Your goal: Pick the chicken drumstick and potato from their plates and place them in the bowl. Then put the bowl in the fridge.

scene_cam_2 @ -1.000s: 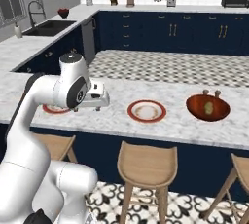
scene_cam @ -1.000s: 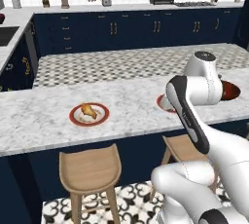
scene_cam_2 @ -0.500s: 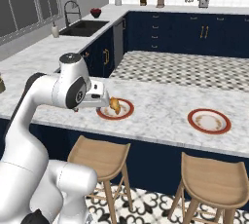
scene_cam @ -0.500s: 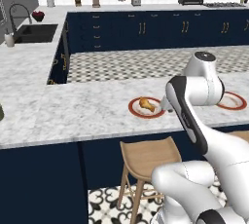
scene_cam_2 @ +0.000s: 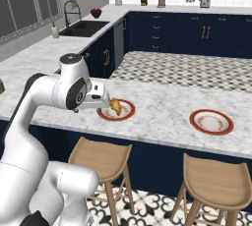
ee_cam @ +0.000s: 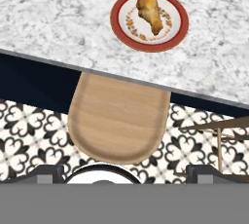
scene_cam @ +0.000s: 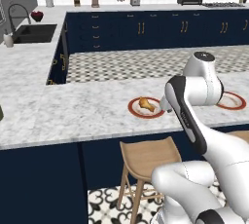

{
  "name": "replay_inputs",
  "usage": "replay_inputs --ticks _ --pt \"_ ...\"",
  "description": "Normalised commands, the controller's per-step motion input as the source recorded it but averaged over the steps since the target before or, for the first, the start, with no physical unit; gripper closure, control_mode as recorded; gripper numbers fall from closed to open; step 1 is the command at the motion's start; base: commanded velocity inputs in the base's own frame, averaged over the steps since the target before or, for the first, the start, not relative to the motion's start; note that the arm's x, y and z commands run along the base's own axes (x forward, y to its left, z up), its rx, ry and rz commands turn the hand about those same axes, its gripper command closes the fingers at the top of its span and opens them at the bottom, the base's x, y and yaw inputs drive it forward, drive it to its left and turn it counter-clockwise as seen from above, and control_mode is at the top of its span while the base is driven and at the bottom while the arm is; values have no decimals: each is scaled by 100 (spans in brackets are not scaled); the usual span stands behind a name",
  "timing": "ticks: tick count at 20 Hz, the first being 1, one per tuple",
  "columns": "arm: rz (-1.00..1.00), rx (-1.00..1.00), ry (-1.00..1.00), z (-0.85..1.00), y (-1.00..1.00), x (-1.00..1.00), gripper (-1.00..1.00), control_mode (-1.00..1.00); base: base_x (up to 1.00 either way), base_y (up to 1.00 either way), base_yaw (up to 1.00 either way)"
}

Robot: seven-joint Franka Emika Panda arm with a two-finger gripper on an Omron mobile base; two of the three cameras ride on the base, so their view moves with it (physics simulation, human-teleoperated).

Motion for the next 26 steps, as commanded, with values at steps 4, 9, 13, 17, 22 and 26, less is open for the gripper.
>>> replay_inputs --ticks 4,9,13,17,22,26 --pt "-1 -2 20 7 0 56 -100 -100 20 0 0" --pt "0 -1 1 0 0 95 -100 -100 0 0 0" --pt "0 0 -3 -16 -2 100 -100 -100 0 0 0" --pt "0 -2 -10 -66 -14 100 -100 -100 0 0 0" --pt "0 -10 -11 -91 -1 89 -100 -100 0 0 0" --pt "0 -3 0 -66 0 42 -100 -100 0 0 0"
